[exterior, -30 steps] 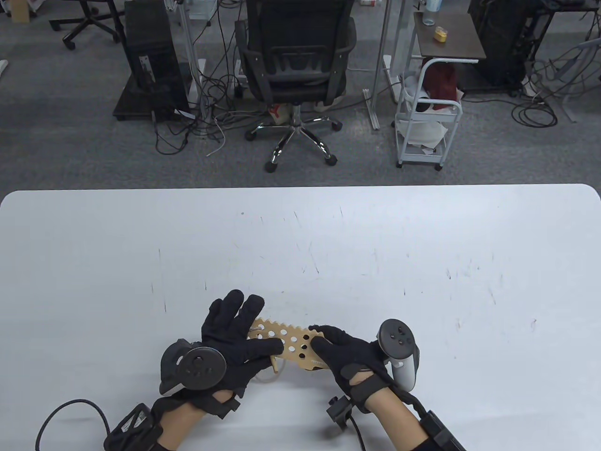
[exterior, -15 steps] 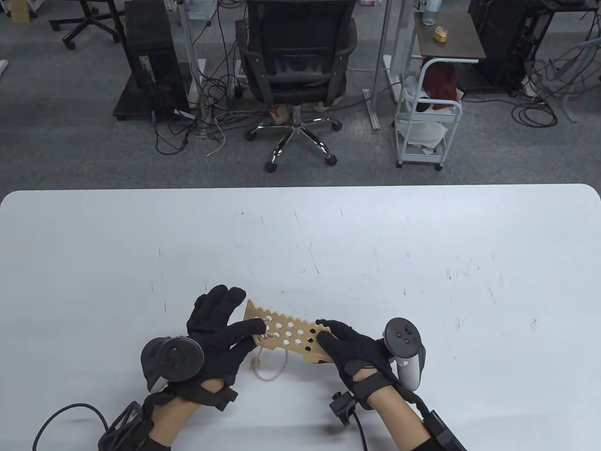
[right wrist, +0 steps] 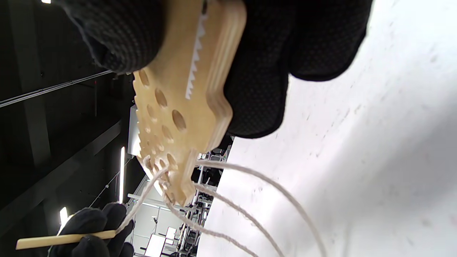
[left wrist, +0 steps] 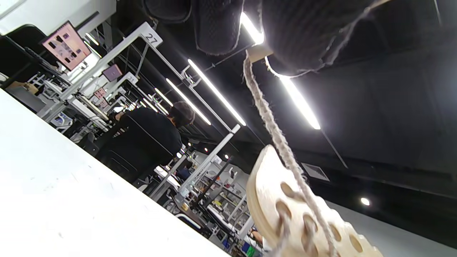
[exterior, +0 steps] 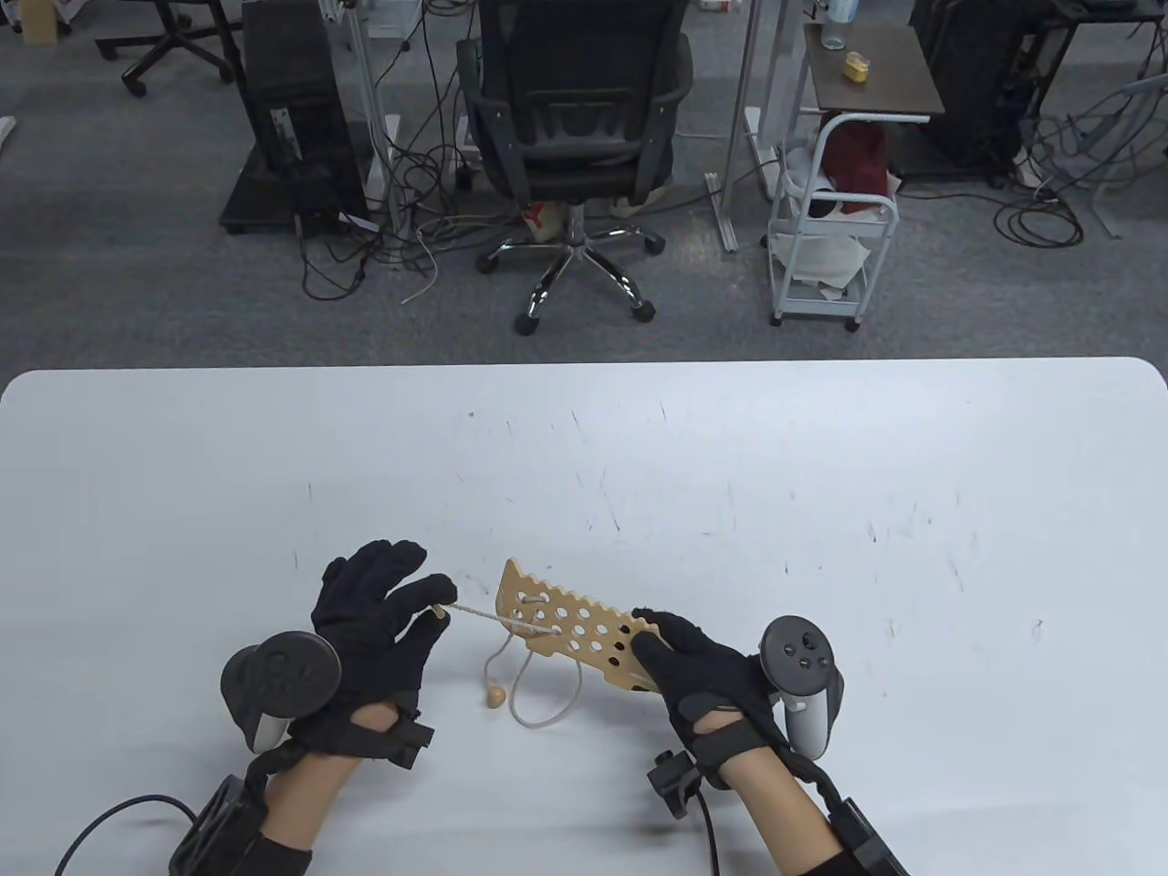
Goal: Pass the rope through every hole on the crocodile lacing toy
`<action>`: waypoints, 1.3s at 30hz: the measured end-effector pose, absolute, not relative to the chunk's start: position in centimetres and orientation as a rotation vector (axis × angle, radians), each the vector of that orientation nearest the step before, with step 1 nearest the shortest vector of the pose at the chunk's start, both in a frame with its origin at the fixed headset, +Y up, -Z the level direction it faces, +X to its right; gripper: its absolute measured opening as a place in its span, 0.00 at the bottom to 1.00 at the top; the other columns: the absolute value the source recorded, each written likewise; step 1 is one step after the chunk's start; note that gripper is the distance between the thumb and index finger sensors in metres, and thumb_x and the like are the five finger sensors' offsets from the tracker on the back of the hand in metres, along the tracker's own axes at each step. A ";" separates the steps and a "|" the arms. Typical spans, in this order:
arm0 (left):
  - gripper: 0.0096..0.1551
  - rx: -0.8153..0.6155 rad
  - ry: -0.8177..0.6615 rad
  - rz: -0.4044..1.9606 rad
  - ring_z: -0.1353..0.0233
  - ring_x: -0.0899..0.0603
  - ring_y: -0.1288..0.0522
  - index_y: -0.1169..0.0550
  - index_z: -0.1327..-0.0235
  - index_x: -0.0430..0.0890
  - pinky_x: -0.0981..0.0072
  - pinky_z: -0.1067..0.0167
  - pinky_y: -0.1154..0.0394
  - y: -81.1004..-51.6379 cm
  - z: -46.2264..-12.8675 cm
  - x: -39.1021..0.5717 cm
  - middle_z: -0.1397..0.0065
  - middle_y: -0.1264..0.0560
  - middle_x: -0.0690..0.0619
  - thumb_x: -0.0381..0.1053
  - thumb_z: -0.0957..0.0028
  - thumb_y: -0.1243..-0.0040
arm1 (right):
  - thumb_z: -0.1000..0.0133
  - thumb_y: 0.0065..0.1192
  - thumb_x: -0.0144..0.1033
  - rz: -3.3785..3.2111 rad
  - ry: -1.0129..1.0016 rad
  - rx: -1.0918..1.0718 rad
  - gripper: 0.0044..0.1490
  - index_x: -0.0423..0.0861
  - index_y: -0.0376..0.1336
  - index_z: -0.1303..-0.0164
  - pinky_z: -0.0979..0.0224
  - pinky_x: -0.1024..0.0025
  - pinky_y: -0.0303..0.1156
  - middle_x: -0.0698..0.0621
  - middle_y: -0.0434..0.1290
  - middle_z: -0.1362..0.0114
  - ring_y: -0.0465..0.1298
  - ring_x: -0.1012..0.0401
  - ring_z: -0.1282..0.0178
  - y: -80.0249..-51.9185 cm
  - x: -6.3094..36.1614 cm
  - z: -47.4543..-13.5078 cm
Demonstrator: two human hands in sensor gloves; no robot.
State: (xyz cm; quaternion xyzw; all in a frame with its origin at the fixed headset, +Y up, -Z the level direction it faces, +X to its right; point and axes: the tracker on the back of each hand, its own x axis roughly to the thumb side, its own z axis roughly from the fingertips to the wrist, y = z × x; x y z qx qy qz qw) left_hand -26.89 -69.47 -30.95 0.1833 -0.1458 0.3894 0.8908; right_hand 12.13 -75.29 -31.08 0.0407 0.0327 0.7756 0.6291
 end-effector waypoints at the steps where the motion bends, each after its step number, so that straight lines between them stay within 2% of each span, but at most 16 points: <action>1: 0.25 0.385 -0.297 0.812 0.18 0.38 0.39 0.21 0.41 0.69 0.35 0.22 0.57 -69.5 -31.0 -27.1 0.23 0.29 0.55 0.57 0.54 0.34 | 0.48 0.65 0.47 1.781 0.074 0.092 0.28 0.50 0.68 0.38 0.41 0.51 0.76 0.48 0.84 0.44 0.86 0.52 0.48 -75.3 12.2 -31.1; 5: 0.25 0.395 -0.265 0.828 0.23 0.40 0.30 0.21 0.41 0.69 0.35 0.21 0.53 -69.4 -31.2 -27.9 0.31 0.21 0.58 0.57 0.54 0.34 | 0.48 0.65 0.47 1.788 0.064 0.075 0.28 0.50 0.68 0.38 0.41 0.51 0.76 0.48 0.84 0.44 0.86 0.52 0.48 -75.4 12.5 -31.2; 9: 0.25 0.404 -0.241 0.839 0.24 0.41 0.28 0.20 0.41 0.68 0.35 0.21 0.52 -69.4 -31.3 -28.5 0.33 0.20 0.59 0.57 0.54 0.34 | 0.48 0.65 0.47 1.810 0.044 0.063 0.28 0.50 0.68 0.38 0.41 0.51 0.75 0.48 0.84 0.44 0.86 0.52 0.48 -75.3 12.8 -31.3; 39: 0.25 0.506 -0.075 0.969 0.26 0.41 0.26 0.21 0.40 0.66 0.35 0.22 0.50 -68.7 -31.5 -33.5 0.33 0.20 0.58 0.55 0.54 0.35 | 0.48 0.65 0.46 1.804 -0.014 -0.026 0.28 0.50 0.68 0.38 0.41 0.51 0.75 0.47 0.83 0.43 0.86 0.52 0.48 -75.3 14.7 -31.9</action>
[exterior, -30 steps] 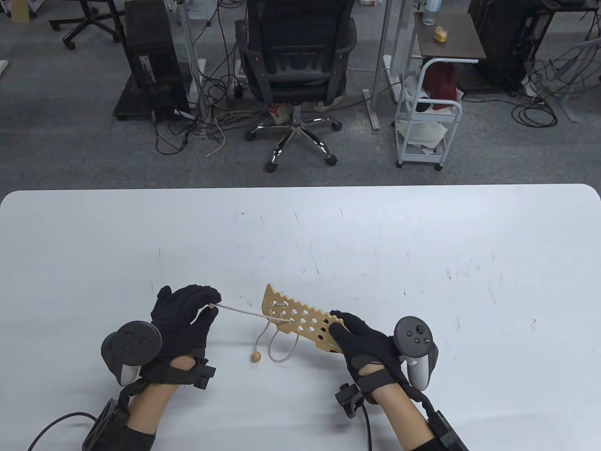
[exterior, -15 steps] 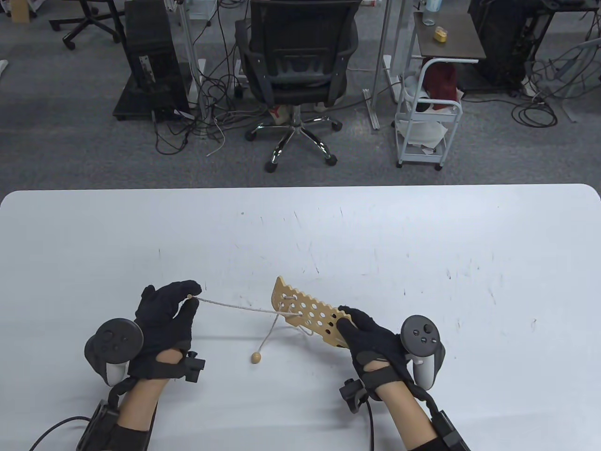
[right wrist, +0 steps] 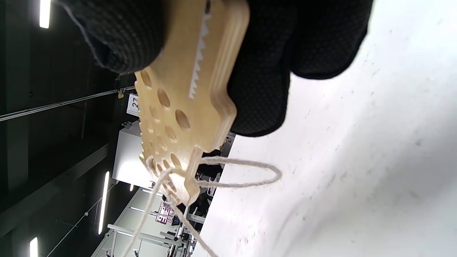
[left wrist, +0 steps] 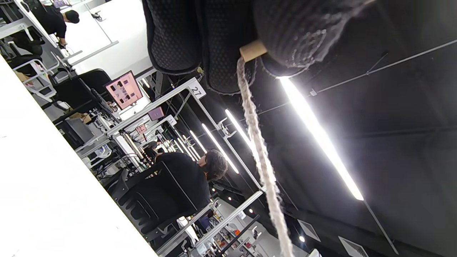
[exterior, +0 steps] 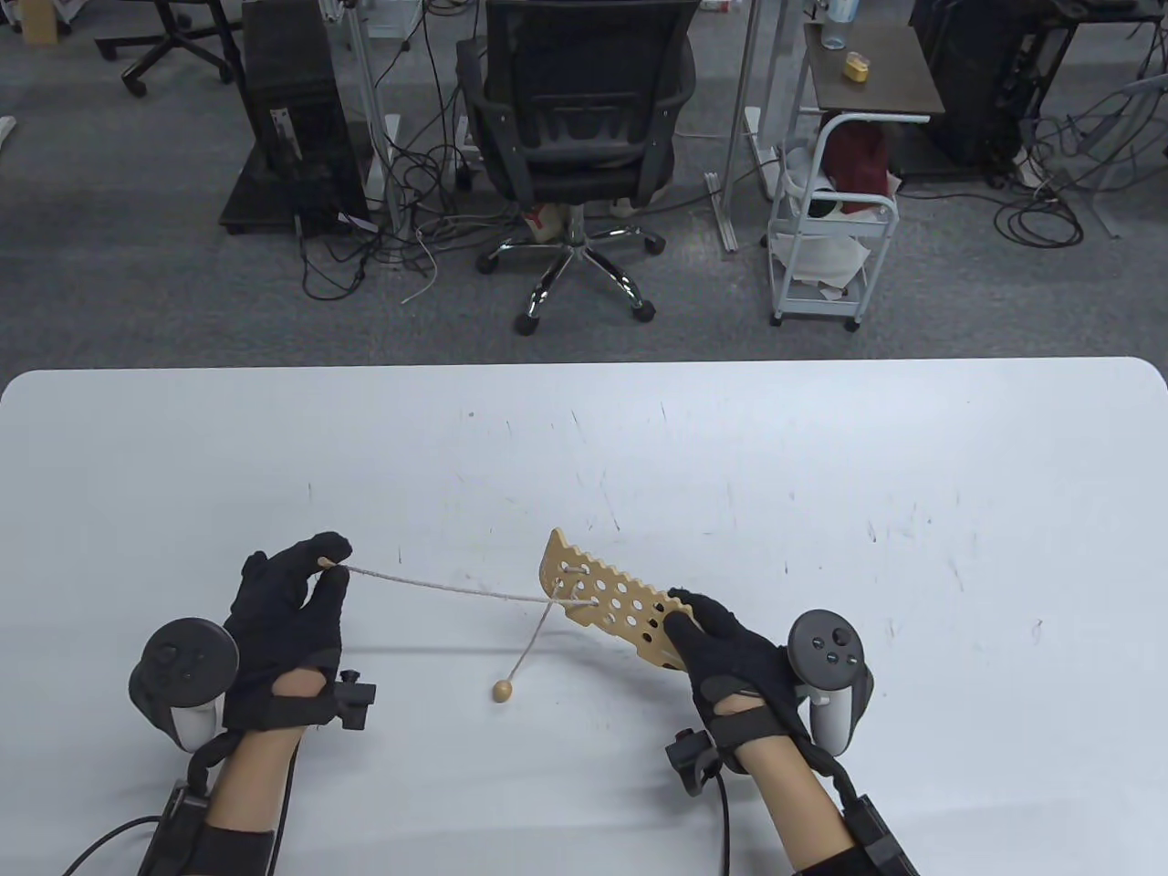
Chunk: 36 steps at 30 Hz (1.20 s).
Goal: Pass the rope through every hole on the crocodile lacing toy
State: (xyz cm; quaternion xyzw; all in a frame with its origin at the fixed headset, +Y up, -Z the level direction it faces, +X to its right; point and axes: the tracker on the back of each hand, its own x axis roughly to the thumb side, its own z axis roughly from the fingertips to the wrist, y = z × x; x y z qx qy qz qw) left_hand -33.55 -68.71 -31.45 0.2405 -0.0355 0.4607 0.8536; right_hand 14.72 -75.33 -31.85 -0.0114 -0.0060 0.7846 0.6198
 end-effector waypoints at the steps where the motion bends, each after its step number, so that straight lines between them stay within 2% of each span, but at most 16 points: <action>1: 0.25 0.510 -0.071 0.972 0.26 0.41 0.26 0.21 0.40 0.66 0.35 0.22 0.50 -68.7 -31.5 -33.7 0.33 0.19 0.58 0.55 0.54 0.35 | 0.48 0.65 0.47 1.802 -0.015 -0.030 0.29 0.50 0.68 0.38 0.40 0.51 0.75 0.47 0.83 0.43 0.86 0.52 0.48 -75.3 14.8 -31.9; 13: 0.26 0.542 -0.031 1.003 0.27 0.42 0.25 0.21 0.39 0.64 0.35 0.22 0.49 -68.4 -31.3 -35.0 0.35 0.19 0.58 0.55 0.54 0.35 | 0.48 0.65 0.46 1.791 -0.035 -0.076 0.28 0.50 0.68 0.38 0.40 0.51 0.75 0.47 0.83 0.43 0.85 0.51 0.48 -75.5 15.8 -32.3; 19: 0.27 0.569 -0.002 1.023 0.28 0.41 0.25 0.23 0.38 0.62 0.35 0.22 0.49 -68.1 -31.2 -35.9 0.35 0.20 0.57 0.50 0.53 0.37 | 0.48 0.65 0.47 1.784 -0.046 -0.101 0.28 0.50 0.68 0.38 0.40 0.50 0.75 0.47 0.83 0.43 0.85 0.51 0.47 -75.6 16.3 -32.4; 36: 0.27 0.627 0.071 1.081 0.29 0.42 0.25 0.23 0.37 0.61 0.35 0.22 0.48 -67.5 -30.6 -38.3 0.36 0.20 0.57 0.51 0.53 0.39 | 0.48 0.65 0.47 1.778 -0.066 -0.183 0.28 0.50 0.68 0.38 0.40 0.51 0.75 0.47 0.83 0.43 0.85 0.51 0.47 -76.5 17.8 -33.2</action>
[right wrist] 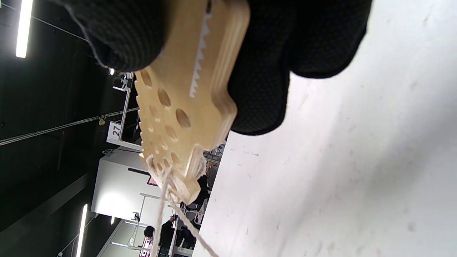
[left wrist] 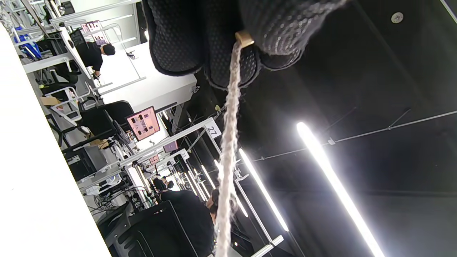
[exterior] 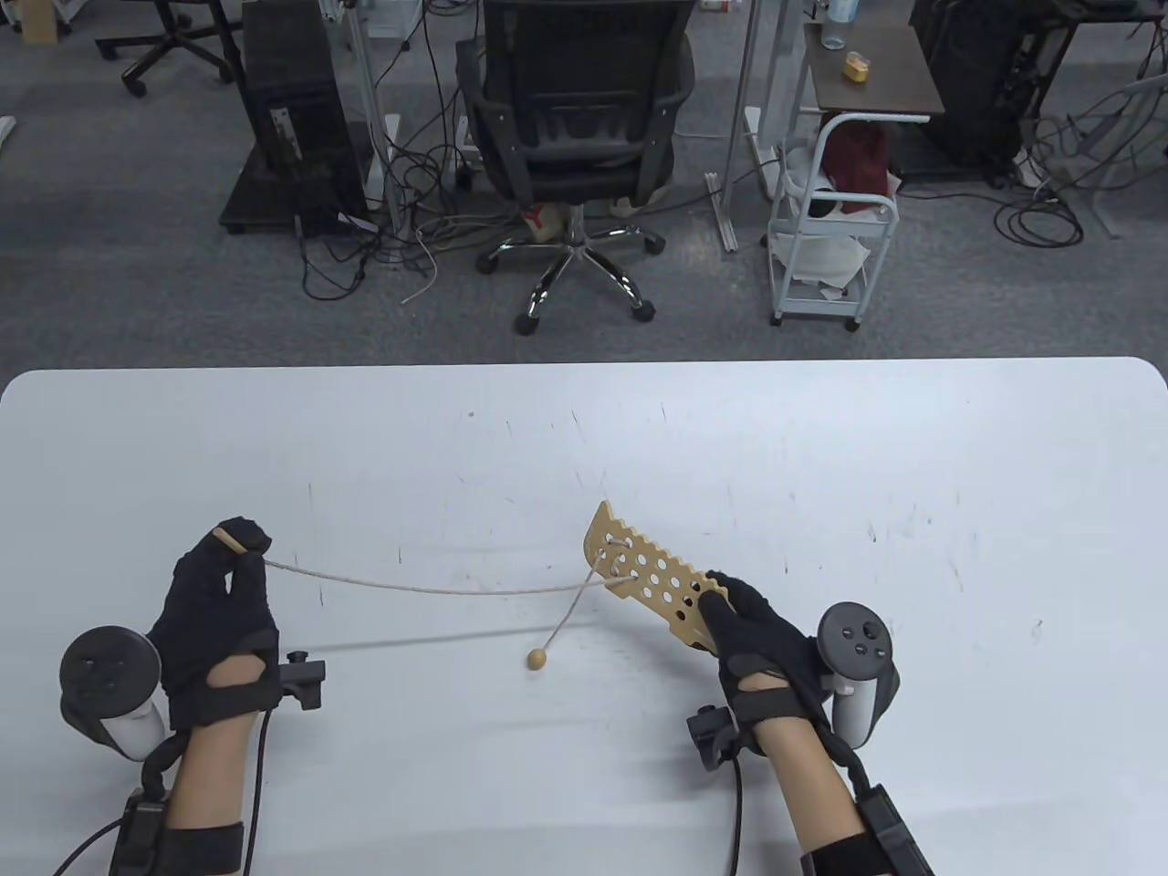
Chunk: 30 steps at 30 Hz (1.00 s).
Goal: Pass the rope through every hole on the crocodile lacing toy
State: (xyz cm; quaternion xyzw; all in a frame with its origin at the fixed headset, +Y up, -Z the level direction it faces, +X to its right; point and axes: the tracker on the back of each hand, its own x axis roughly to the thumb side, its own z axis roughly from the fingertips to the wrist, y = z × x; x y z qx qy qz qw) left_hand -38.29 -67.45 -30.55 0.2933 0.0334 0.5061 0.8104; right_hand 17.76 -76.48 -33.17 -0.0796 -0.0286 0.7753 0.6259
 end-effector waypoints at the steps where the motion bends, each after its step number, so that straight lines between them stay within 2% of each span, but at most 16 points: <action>1: 0.27 0.629 0.075 1.084 0.29 0.42 0.25 0.24 0.37 0.61 0.35 0.22 0.48 -67.4 -30.5 -38.4 0.36 0.20 0.57 0.51 0.53 0.39 | 0.47 0.65 0.47 1.778 -0.066 -0.189 0.28 0.50 0.68 0.37 0.40 0.51 0.75 0.47 0.83 0.43 0.85 0.51 0.47 -76.5 17.9 -33.2; 20: 0.27 0.663 0.131 1.128 0.30 0.43 0.24 0.24 0.38 0.59 0.35 0.23 0.48 -67.4 -30.3 -39.9 0.38 0.20 0.57 0.51 0.53 0.40 | 0.48 0.65 0.47 1.780 -0.131 -0.277 0.28 0.50 0.68 0.37 0.40 0.51 0.75 0.47 0.83 0.43 0.85 0.51 0.47 -77.0 19.9 -33.7; 30: 0.27 0.636 0.107 1.137 0.32 0.42 0.23 0.23 0.38 0.58 0.35 0.23 0.47 -67.6 -30.6 -39.2 0.39 0.19 0.56 0.51 0.54 0.38 | 0.48 0.65 0.47 1.896 -0.174 -0.240 0.28 0.50 0.68 0.38 0.40 0.51 0.75 0.47 0.83 0.43 0.85 0.51 0.47 -76.6 19.6 -33.6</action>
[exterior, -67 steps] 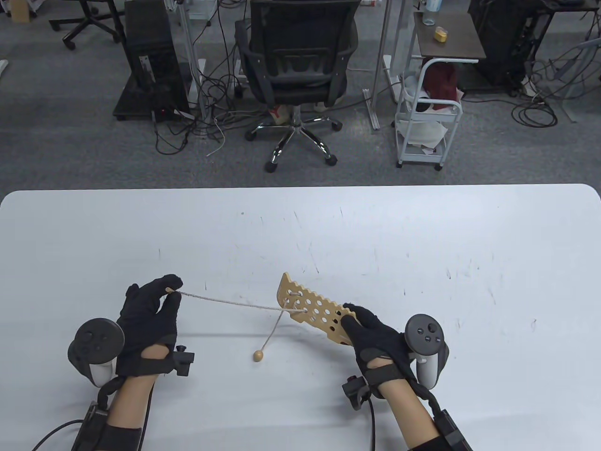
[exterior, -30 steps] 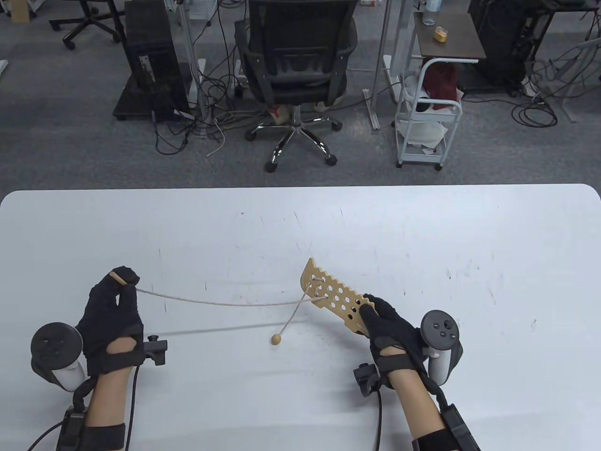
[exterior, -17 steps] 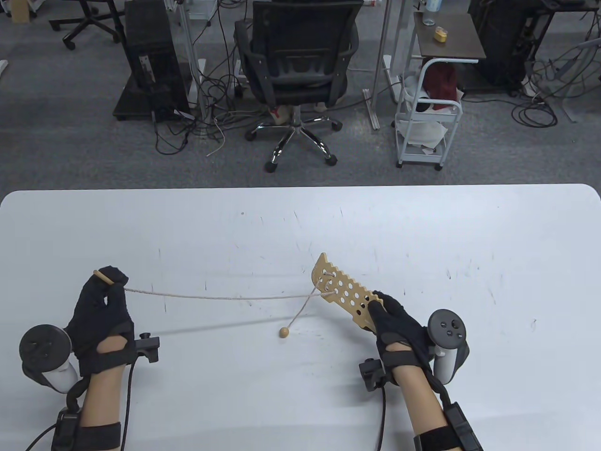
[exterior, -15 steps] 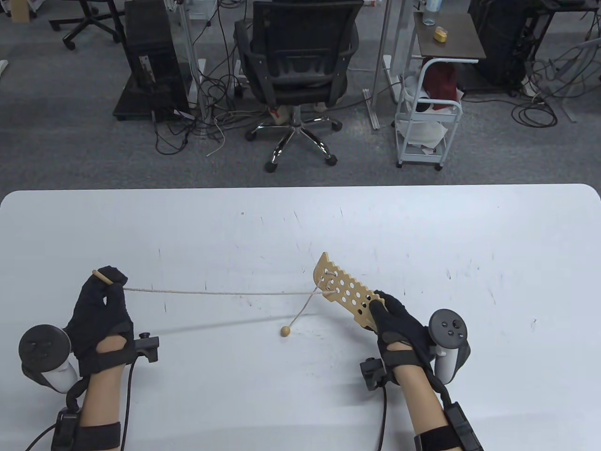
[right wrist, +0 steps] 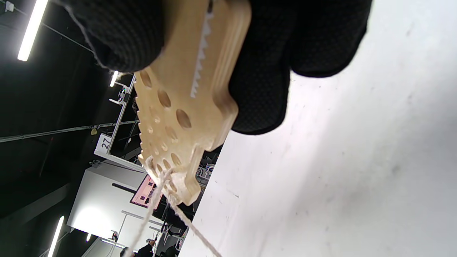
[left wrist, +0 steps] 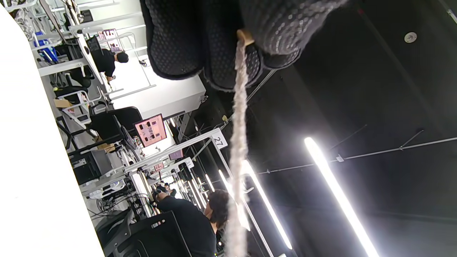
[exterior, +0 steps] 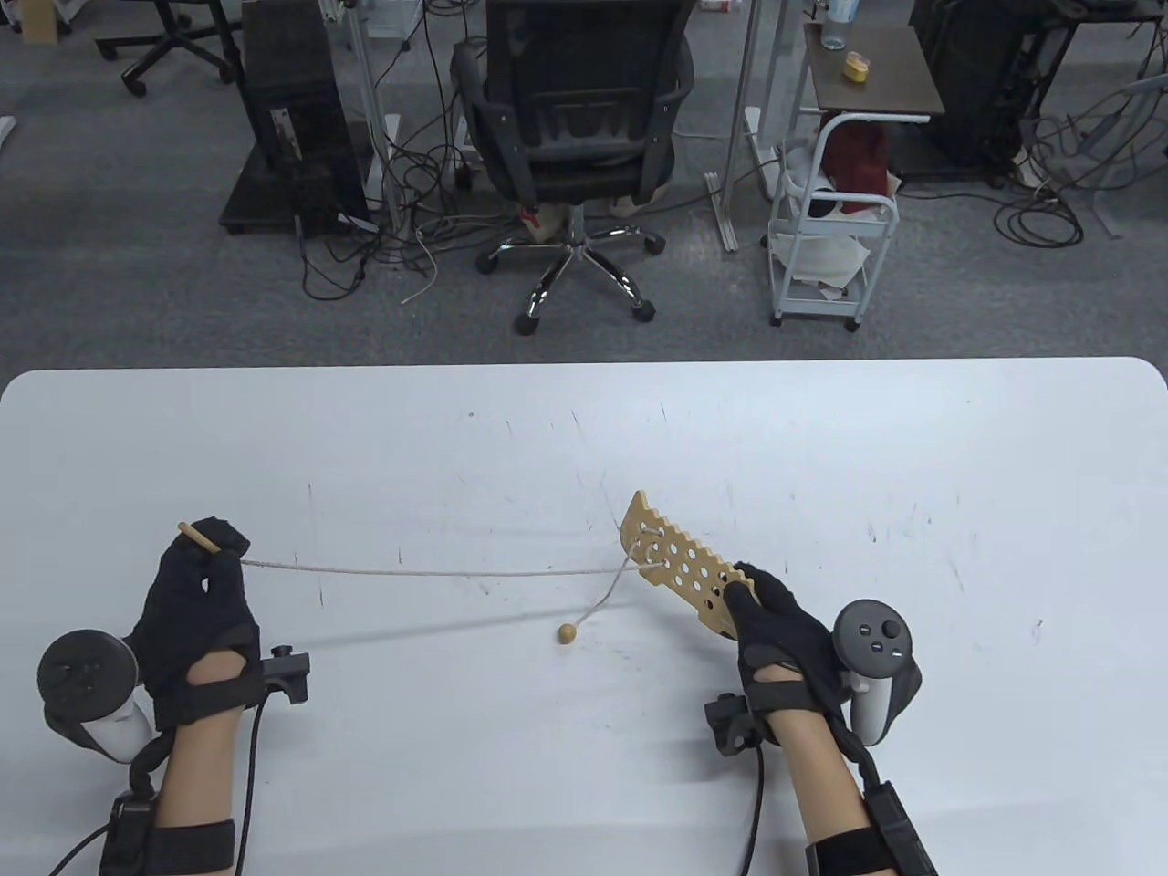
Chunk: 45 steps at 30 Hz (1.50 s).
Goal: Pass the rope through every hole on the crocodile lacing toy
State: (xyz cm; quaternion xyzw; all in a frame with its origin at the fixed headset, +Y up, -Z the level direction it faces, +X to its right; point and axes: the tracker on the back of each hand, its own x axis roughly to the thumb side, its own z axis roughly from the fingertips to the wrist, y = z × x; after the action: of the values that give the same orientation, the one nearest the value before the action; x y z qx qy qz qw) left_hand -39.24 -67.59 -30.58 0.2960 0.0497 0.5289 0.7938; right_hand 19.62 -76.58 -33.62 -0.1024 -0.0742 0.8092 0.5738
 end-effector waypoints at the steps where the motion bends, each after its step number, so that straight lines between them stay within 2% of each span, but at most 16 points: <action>1: 0.27 0.627 0.097 1.138 0.32 0.42 0.23 0.22 0.38 0.57 0.35 0.23 0.47 -67.6 -30.7 -39.1 0.40 0.18 0.55 0.51 0.54 0.37 | 0.48 0.65 0.47 1.900 -0.175 -0.233 0.28 0.50 0.68 0.38 0.40 0.50 0.75 0.47 0.83 0.43 0.85 0.51 0.47 -76.5 19.5 -33.6; 4: 0.27 0.601 0.065 1.125 0.34 0.42 0.21 0.20 0.39 0.55 0.35 0.23 0.46 -67.7 -30.9 -38.4 0.42 0.17 0.54 0.51 0.55 0.35 | 0.48 0.66 0.46 1.897 -0.184 -0.207 0.28 0.50 0.69 0.38 0.41 0.50 0.75 0.47 0.83 0.43 0.85 0.51 0.48 -76.3 19.0 -33.4; 8: 0.28 0.560 0.012 1.099 0.37 0.42 0.19 0.20 0.37 0.53 0.40 0.27 0.38 -67.7 -31.3 -37.5 0.44 0.15 0.54 0.52 0.55 0.33 | 0.48 0.66 0.46 1.903 -0.191 -0.171 0.28 0.50 0.69 0.38 0.41 0.50 0.75 0.47 0.83 0.43 0.86 0.51 0.48 -75.9 18.5 -33.2; 20: 0.34 0.462 -0.092 1.008 0.40 0.43 0.17 0.24 0.32 0.56 0.41 0.28 0.35 -68.0 -31.9 -34.9 0.47 0.13 0.55 0.53 0.56 0.29 | 0.48 0.66 0.47 1.918 -0.182 -0.094 0.28 0.50 0.69 0.38 0.41 0.50 0.75 0.47 0.84 0.44 0.86 0.51 0.48 -75.4 17.1 -32.7; 35: 0.27 0.375 -0.216 0.903 0.44 0.43 0.15 0.18 0.40 0.55 0.44 0.32 0.31 -68.6 -32.1 -31.8 0.50 0.11 0.55 0.55 0.55 0.27 | 0.48 0.66 0.46 1.932 -0.166 0.003 0.28 0.49 0.69 0.39 0.41 0.50 0.75 0.47 0.84 0.44 0.86 0.51 0.49 -75.0 15.2 -32.0; 45: 0.24 0.268 -0.337 0.798 0.45 0.43 0.14 0.15 0.45 0.54 0.44 0.32 0.30 -69.2 -32.1 -28.7 0.52 0.10 0.56 0.55 0.55 0.26 | 0.49 0.67 0.46 1.945 -0.153 0.042 0.29 0.48 0.70 0.40 0.43 0.51 0.76 0.47 0.85 0.46 0.87 0.51 0.50 -74.9 14.3 -31.6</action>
State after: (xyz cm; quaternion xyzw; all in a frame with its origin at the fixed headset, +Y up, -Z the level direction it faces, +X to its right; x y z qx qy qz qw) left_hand -28.66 -69.24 -32.14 0.1292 -0.1630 0.3854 0.8990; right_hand 14.26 -74.89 -31.62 0.0177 -0.0650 0.8253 0.5607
